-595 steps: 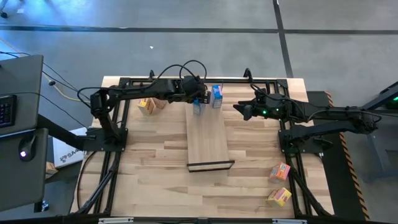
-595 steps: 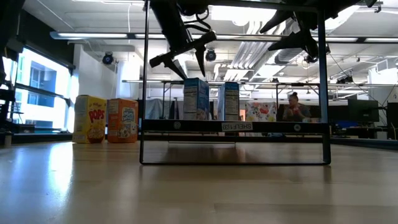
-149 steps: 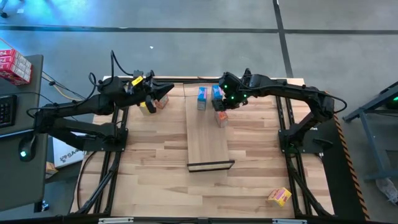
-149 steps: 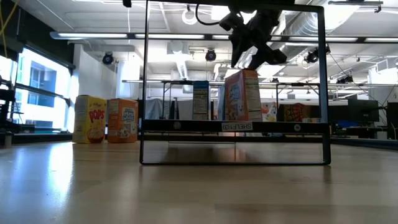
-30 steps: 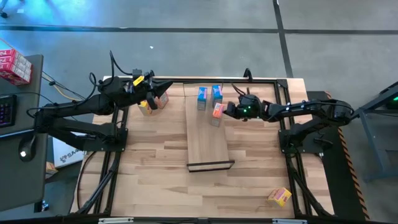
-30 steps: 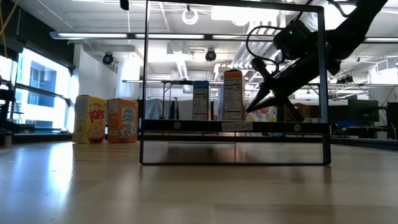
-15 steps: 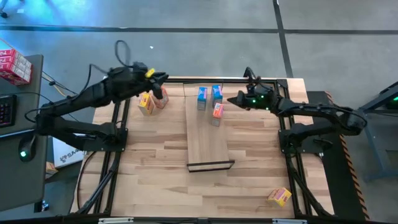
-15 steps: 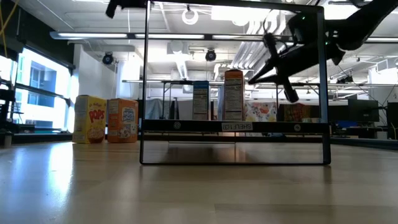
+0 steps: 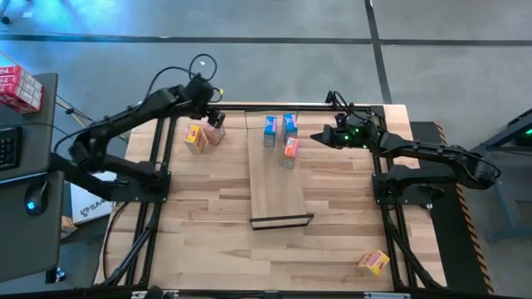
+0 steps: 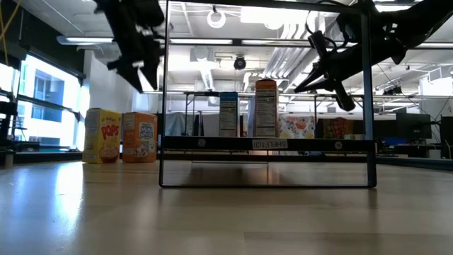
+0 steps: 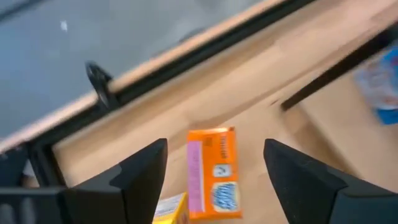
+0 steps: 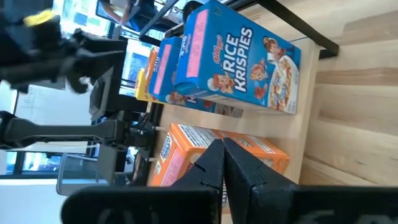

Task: Stack cereal on shelf
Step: Put the orange cereal box on the shelf aligned with the other orange cereal box

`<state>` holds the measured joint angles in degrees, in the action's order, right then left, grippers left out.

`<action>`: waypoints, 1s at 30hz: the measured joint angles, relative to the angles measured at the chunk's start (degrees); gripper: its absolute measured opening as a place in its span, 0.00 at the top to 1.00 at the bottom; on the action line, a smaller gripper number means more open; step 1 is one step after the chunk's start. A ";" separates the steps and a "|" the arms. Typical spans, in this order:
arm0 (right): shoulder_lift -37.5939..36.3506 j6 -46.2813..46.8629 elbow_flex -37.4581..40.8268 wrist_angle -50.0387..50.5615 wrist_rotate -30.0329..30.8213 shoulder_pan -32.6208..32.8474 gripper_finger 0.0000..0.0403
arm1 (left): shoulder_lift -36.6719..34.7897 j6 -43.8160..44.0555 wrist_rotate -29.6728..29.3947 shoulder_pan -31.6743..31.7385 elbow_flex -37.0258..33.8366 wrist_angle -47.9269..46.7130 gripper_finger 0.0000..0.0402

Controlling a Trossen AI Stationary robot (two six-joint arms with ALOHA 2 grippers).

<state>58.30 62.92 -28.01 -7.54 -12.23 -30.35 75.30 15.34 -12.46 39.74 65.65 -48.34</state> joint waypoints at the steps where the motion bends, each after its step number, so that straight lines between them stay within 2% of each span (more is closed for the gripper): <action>1: 0.00 0.01 0.00 0.05 0.00 0.00 1.00 | 1.45 -0.01 0.83 0.90 0.00 -0.06 0.35; 6: 0.00 0.00 0.00 0.10 0.02 0.00 1.00 | 6.21 0.19 7.61 3.89 0.00 1.64 0.34; 20: 0.07 -0.42 0.00 2.19 0.07 0.00 1.00 | 8.34 -0.53 6.67 4.25 -0.39 -0.27 0.34; 30: 0.07 -0.42 0.00 2.20 0.05 0.02 1.00 | 12.87 -0.04 7.79 4.21 -0.44 -1.12 0.34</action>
<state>58.37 62.50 -28.01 -5.34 -12.17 -30.33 88.17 15.30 -4.67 43.94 65.21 -49.46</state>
